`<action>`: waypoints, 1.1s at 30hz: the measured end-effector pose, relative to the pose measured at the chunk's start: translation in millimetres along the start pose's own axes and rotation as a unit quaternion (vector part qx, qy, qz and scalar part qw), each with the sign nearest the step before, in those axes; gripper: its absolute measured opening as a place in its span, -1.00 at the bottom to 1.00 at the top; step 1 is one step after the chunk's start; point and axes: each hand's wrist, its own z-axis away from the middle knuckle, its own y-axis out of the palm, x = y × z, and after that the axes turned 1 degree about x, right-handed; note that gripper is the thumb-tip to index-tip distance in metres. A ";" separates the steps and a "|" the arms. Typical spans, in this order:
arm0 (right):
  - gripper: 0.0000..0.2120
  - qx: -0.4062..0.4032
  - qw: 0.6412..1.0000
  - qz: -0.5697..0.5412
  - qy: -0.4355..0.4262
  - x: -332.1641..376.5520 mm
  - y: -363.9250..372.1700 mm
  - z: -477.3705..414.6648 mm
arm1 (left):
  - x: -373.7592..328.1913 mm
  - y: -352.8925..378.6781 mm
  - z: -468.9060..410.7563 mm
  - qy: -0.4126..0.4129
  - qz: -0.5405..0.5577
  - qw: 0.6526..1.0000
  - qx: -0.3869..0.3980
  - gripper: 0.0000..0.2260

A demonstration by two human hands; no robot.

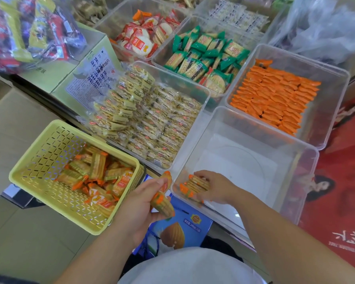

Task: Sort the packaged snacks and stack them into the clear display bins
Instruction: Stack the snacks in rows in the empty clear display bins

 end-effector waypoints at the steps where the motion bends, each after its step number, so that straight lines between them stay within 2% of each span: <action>1: -0.21 -0.029 0.999 0.022 -0.002 1.4 3.0 -0.7 | 0.2 0.5 -1.8 -0.001 -0.001 1.000 0.003 -0.82; 5: -0.30 -0.117 0.976 0.182 0.004 11.1 14.1 -1.3 | 2.4 1.2 -9.4 -0.003 0.004 1.000 0.005 -0.82; 8: -0.31 -0.114 0.960 0.255 0.004 14.5 19.6 -1.5 | 4.2 0.5 -13.4 -0.008 0.009 1.000 0.015 -0.82; 12: -0.37 -0.057 0.969 0.240 0.029 11.1 13.5 -0.3 | 7.3 2.7 -15.2 -0.006 0.015 0.999 0.050 -0.68; 16: -0.38 -0.093 0.952 0.287 0.046 6.7 14.1 5.7 | 9.9 3.4 -18.1 -0.005 0.028 0.998 0.062 -0.59; 21: -0.24 -0.041 0.991 0.126 0.025 14.4 17.9 4.2 | 8.6 6.1 -21.2 -0.021 0.034 0.998 0.049 -0.77; 26: -0.33 -0.098 0.979 0.172 0.049 23.6 26.8 -1.0 | 7.6 9.2 -22.5 -0.025 0.037 0.998 0.049 -0.64; 30: -0.14 -0.131 0.970 0.194 0.063 29.0 32.8 -6.1 | 9.2 10.5 -24.5 -0.027 0.040 0.998 0.047 -0.65; 33: -0.19 -0.134 0.969 0.188 0.084 24.1 29.2 -1.1 | 8.9 9.9 -25.0 -0.026 0.031 0.998 0.050 -0.60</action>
